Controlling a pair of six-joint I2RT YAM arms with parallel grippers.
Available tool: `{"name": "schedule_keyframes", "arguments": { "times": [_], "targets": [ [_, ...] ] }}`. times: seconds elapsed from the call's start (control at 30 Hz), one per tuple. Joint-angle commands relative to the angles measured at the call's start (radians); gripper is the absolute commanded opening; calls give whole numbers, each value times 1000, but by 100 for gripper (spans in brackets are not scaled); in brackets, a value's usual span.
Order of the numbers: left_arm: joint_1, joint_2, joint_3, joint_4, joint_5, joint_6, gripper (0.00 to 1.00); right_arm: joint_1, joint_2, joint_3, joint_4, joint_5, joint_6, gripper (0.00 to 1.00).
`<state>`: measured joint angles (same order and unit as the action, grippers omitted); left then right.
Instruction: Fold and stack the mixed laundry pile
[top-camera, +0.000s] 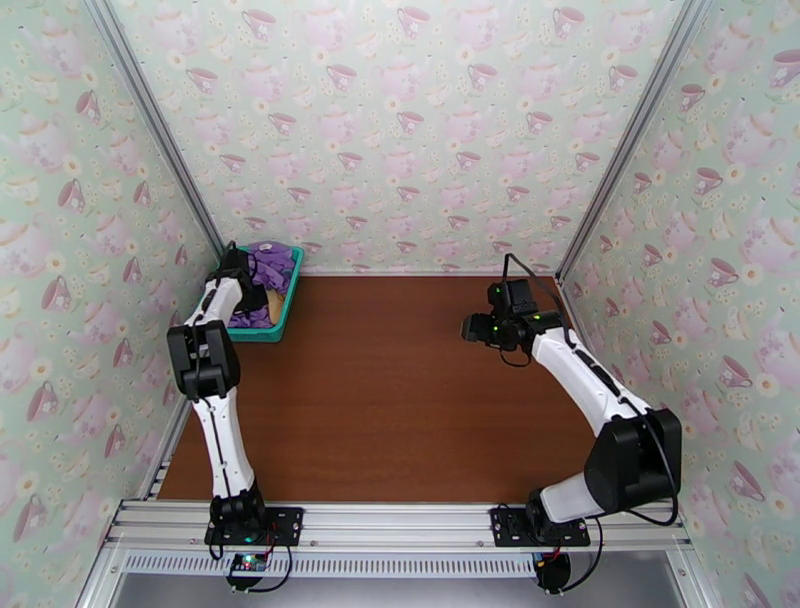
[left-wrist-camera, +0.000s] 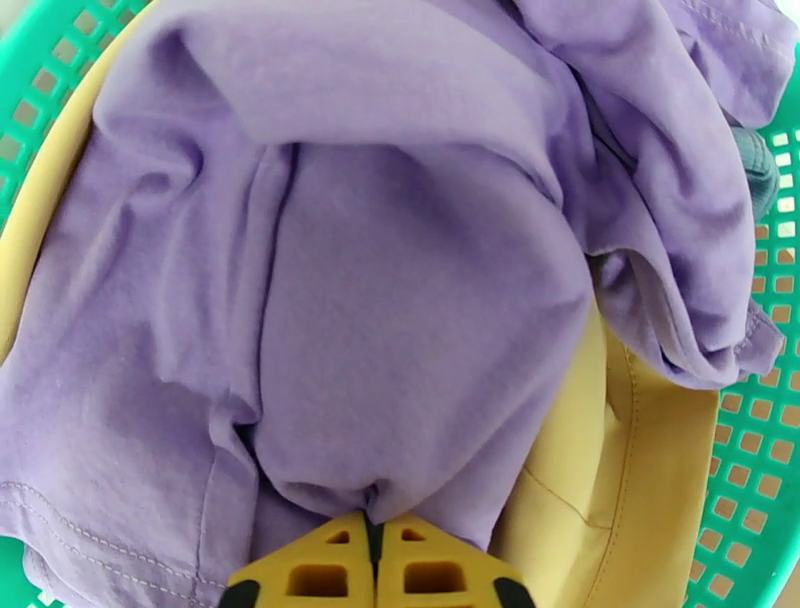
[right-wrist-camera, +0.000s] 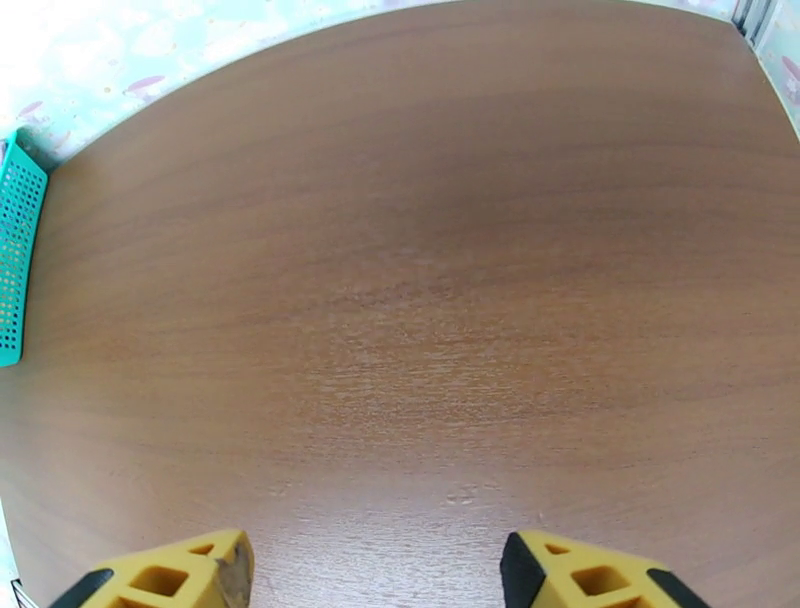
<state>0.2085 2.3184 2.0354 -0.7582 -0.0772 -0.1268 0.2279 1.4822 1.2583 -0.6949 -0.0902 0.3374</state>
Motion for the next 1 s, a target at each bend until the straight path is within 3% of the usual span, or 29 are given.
{"name": "schedule_keyframes", "arguments": {
  "times": [0.0, 0.27, 0.57, 0.77, 0.97],
  "targets": [
    [4, -123, -22, 11, -5, -16, 0, 1, -43, 35, -26, 7, 15, 70],
    [2, -334, 136, -112, -34, -25, 0, 2, -78, 37, -23, -14, 29, 68],
    [-60, -390, 405, -287, 57, -50, 0, 2, -149, 41, -46, -11, 17, 66],
    [-200, -376, 693, -438, 156, -50, 0, 1, -211, 28, -50, -17, 1, 65],
    [-412, -558, 472, -415, 183, -88, 0, 2, -259, -18, -40, -60, -33, 66]
  ]
}}
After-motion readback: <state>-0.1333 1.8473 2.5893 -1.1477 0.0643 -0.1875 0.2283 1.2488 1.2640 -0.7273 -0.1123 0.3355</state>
